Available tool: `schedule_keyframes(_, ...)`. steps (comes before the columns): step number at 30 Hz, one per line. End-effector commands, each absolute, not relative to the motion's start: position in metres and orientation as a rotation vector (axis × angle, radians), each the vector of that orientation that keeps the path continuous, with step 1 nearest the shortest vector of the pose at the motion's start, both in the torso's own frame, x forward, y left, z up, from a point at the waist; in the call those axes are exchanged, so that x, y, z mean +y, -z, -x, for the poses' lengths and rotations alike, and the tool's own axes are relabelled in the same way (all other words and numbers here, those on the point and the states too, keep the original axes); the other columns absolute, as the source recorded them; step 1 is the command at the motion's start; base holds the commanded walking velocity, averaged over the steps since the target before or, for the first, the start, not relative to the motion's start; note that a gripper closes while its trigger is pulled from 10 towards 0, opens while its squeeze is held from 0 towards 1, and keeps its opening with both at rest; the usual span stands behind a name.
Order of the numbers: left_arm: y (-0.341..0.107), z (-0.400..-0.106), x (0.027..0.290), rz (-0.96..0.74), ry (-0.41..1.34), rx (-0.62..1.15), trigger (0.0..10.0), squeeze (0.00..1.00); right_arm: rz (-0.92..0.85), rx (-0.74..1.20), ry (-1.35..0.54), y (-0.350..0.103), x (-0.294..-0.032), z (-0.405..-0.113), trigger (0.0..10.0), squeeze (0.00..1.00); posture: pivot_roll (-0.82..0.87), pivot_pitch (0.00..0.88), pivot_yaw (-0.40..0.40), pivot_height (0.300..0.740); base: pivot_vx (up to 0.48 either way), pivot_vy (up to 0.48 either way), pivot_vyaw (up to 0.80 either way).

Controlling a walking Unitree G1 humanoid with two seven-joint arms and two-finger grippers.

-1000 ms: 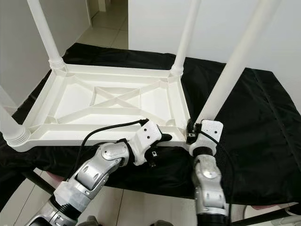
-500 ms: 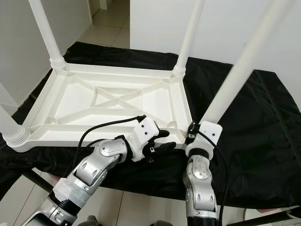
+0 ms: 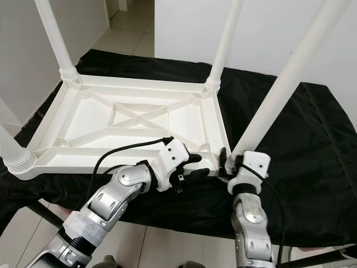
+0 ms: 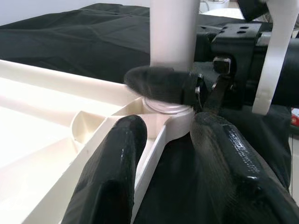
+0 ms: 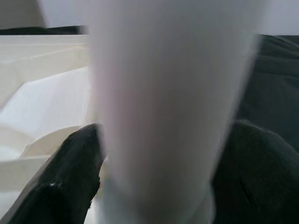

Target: Building children table

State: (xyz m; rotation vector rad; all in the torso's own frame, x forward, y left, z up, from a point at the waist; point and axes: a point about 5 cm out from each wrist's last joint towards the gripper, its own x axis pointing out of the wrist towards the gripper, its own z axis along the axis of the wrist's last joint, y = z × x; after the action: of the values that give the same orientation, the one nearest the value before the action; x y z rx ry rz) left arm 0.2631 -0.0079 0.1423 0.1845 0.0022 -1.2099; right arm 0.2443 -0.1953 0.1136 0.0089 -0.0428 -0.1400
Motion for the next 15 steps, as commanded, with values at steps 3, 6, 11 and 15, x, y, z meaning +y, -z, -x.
schedule_keyframes(3, -0.144, -0.262, -0.012, -0.196, 1.246, -0.011, 10.0, 0.00, 0.016, -0.062, -0.022, -0.116, -0.207, -0.248, 10.0, 0.00, 0.02, 0.000, -0.064, 0.740, 0.000, 0.000, 0.00)
schedule_keyframes(6, -0.145, -0.262, -0.013, -0.195, 1.247, -0.012, 10.0, 0.00, 0.024, -0.073, -0.084, -0.118, -0.209, -0.251, 10.0, 0.00, 0.01, 0.000, -0.060, 0.740, 0.000, 0.000, 0.00)
schedule_keyframes(11, -0.146, -0.260, -0.018, -0.194, 1.263, -0.019, 10.0, 0.00, 0.114, -0.063, -0.281, -0.121, -0.209, -0.263, 10.0, 0.00, 0.01, 0.000, -0.052, 0.740, 0.000, 0.000, 0.00)
schedule_keyframes(15, -0.147, -0.259, -0.019, -0.195, 1.270, -0.023, 10.0, 0.00, 0.120, -0.050, -0.331, -0.120, -0.209, -0.268, 10.0, 0.00, 0.02, 0.000, -0.052, 0.740, 0.000, 0.000, 0.00)
